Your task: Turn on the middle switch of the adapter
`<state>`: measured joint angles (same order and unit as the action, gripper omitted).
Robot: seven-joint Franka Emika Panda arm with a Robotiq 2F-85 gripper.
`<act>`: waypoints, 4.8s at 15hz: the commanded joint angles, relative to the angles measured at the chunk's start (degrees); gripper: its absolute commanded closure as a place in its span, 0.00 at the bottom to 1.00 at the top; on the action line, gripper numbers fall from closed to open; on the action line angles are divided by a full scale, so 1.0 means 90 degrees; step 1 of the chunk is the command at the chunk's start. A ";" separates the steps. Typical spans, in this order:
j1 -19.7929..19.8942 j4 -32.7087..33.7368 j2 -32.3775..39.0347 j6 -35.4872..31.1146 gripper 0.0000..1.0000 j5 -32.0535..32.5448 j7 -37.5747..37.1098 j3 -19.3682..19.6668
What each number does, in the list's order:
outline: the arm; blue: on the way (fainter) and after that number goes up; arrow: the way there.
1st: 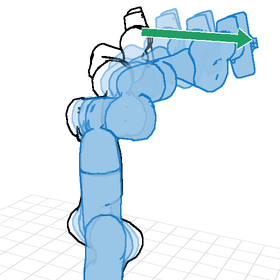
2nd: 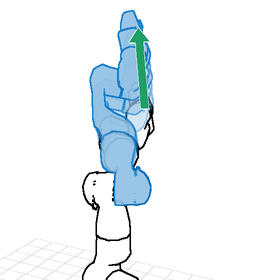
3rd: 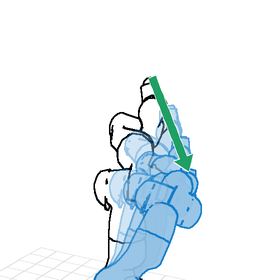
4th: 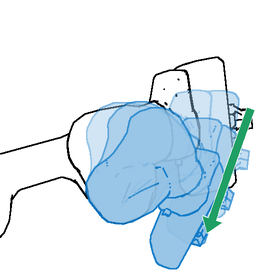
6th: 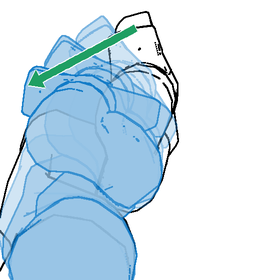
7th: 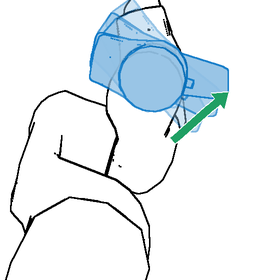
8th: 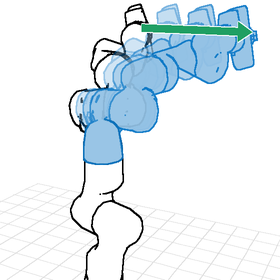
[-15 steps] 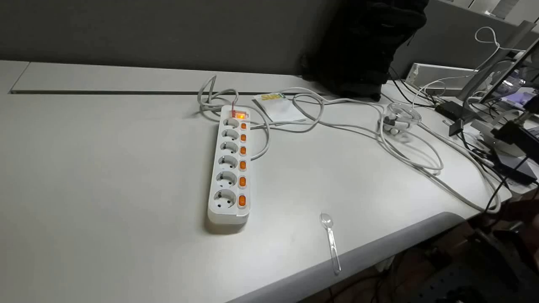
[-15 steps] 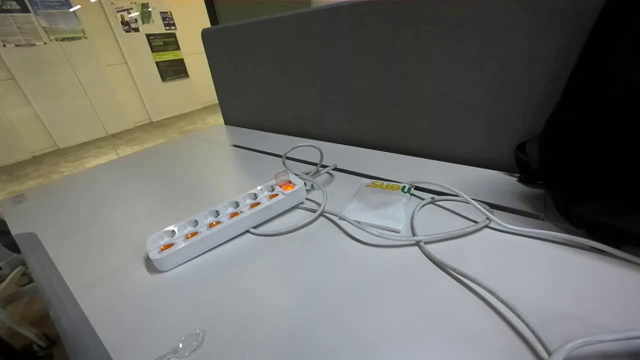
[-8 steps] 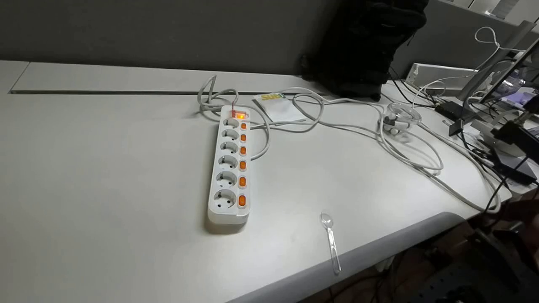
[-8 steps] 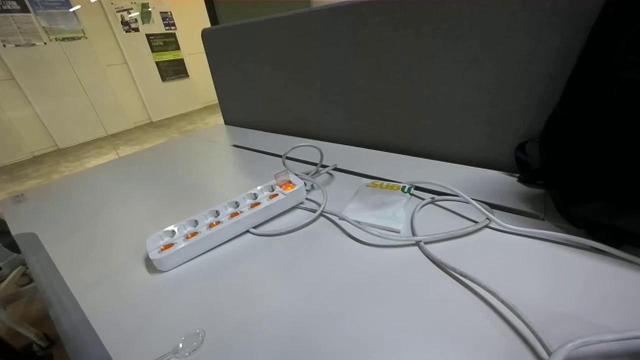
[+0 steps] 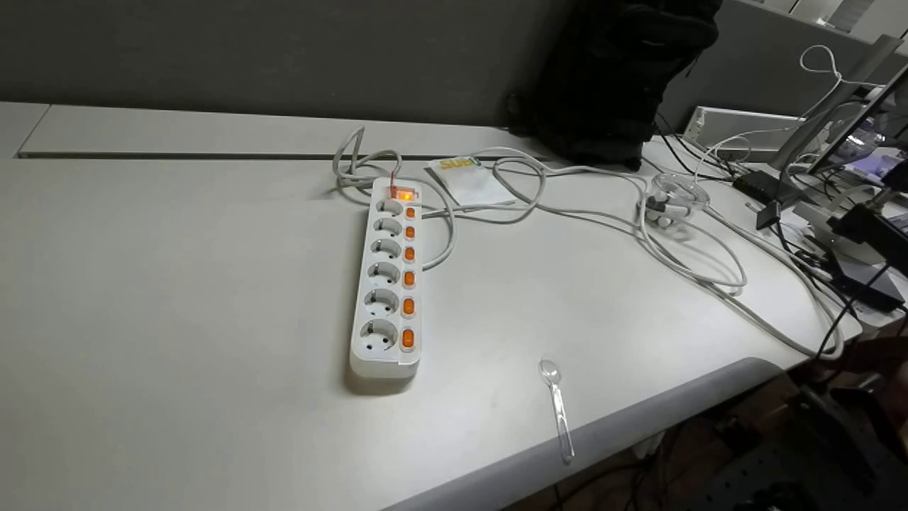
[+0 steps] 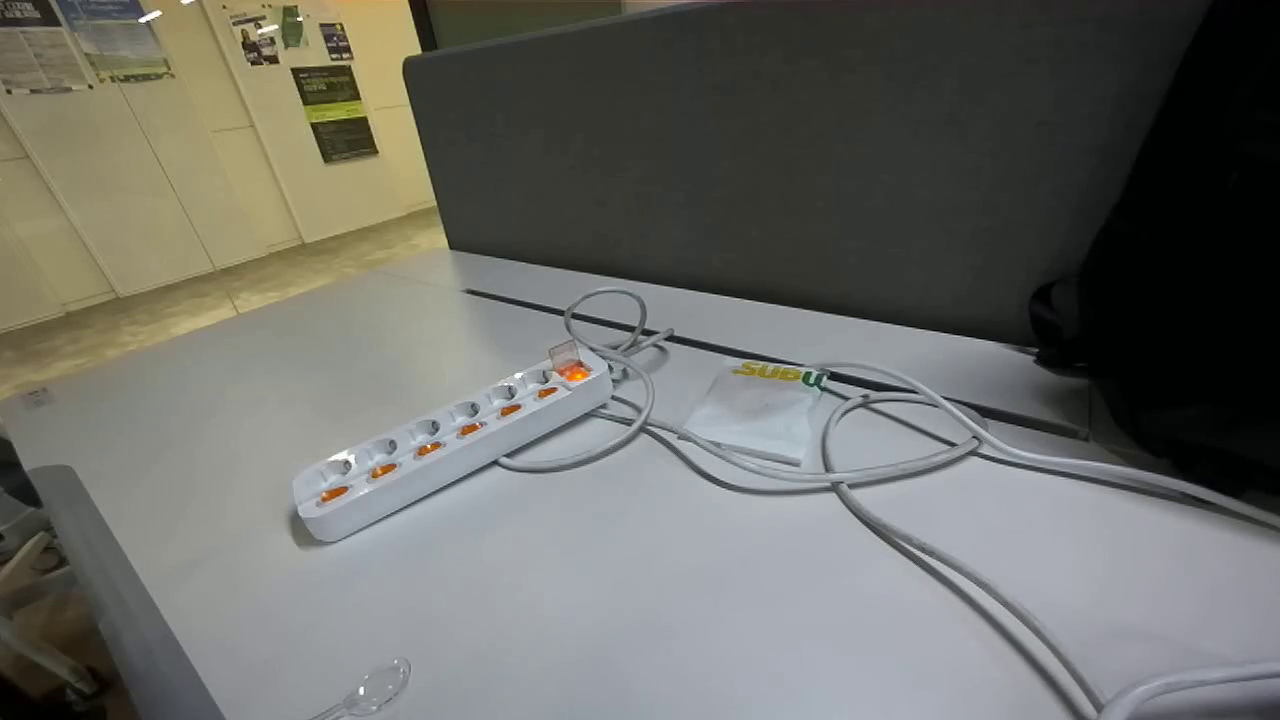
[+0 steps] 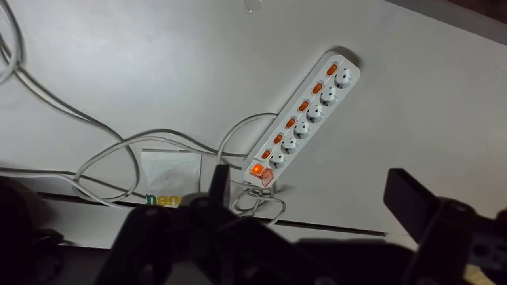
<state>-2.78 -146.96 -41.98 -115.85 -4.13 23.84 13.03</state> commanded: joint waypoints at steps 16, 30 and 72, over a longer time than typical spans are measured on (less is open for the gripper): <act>0.0026 0.0237 0.3212 -0.2687 0.99 -0.0249 -0.0150 -0.0479; 0.0071 0.0521 0.4788 -0.3270 0.99 -0.0327 -0.0035 -0.1417; 0.0230 0.1235 0.7196 -0.5074 1.00 0.0527 -0.0168 -0.2498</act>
<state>-1.71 -137.22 21.88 -162.23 -0.91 23.73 -8.84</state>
